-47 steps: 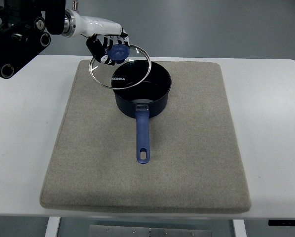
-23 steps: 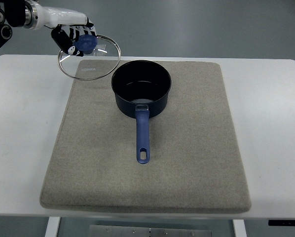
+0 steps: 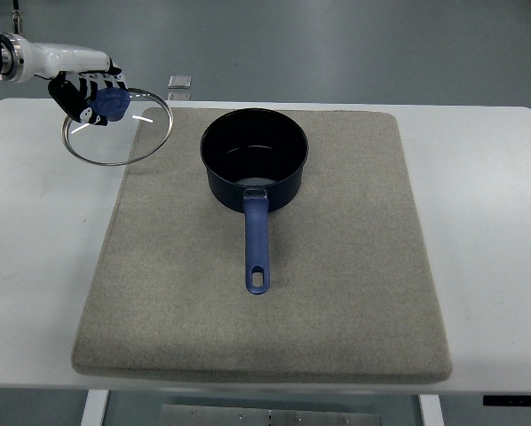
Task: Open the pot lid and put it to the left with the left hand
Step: 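Lower the lid onto the mat beside the pot, nearer the left hand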
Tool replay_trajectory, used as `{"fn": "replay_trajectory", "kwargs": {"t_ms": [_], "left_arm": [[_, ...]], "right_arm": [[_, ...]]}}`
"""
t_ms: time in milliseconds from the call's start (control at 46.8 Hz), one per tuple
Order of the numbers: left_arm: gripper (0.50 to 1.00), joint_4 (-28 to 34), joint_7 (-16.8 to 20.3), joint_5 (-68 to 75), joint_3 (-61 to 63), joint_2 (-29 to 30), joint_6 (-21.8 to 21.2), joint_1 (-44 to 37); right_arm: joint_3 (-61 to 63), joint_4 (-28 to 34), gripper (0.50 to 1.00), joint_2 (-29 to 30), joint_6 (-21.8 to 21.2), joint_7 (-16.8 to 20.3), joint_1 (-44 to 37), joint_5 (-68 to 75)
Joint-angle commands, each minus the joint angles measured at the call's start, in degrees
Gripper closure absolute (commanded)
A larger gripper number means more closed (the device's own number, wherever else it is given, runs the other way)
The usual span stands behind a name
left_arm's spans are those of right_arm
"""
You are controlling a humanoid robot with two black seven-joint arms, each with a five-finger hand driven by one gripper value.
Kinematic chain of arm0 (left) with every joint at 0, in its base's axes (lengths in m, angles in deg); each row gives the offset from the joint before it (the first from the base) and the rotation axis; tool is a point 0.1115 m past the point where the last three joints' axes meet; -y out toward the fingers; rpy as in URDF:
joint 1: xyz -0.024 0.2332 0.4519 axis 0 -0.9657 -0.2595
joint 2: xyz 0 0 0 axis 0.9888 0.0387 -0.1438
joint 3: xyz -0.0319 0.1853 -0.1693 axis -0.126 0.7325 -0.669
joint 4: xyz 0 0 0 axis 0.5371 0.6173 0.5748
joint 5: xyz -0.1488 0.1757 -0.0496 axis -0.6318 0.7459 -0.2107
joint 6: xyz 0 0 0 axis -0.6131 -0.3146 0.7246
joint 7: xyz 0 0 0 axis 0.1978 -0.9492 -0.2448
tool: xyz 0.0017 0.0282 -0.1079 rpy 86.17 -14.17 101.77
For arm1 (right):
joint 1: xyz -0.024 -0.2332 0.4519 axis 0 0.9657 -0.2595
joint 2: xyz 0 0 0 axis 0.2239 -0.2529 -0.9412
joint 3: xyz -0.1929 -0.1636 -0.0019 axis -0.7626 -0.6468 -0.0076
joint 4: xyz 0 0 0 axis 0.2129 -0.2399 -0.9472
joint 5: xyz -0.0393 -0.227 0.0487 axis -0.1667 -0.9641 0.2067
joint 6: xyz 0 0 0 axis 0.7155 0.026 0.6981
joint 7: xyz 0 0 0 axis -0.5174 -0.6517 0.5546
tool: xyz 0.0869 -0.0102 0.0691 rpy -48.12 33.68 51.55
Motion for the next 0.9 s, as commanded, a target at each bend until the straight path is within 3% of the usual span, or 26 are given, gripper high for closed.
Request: {"fn": "replay_trajectory", "kwargs": {"t_ms": [0,171,385,877], "left_arm": [[1.0,0.0,0.0,0.2,-0.77,-0.15,-0.29,-1.92],[1.0,0.0,0.0,0.2,-2.0,-0.94,-0.73,-4.3],[1.0,0.08,0.0,0.38,-1.47,-2.61,-4.33,-6.14],[1.0,0.87,-0.09,0.99,-1.03,-6.12,-6.26,-6.5]], "right_arm": [[0.0,0.0,0.583,0.0,0.0,-0.02,-0.02,0.05],[0.0,0.0,0.583,0.0,0.0,-0.02,-0.02,0.05],[0.0,0.0,0.583,0.0,0.0,-0.02,-0.02,-0.04],[0.0,0.0,0.583,0.0,0.0,-0.02,-0.02,-0.04]]}}
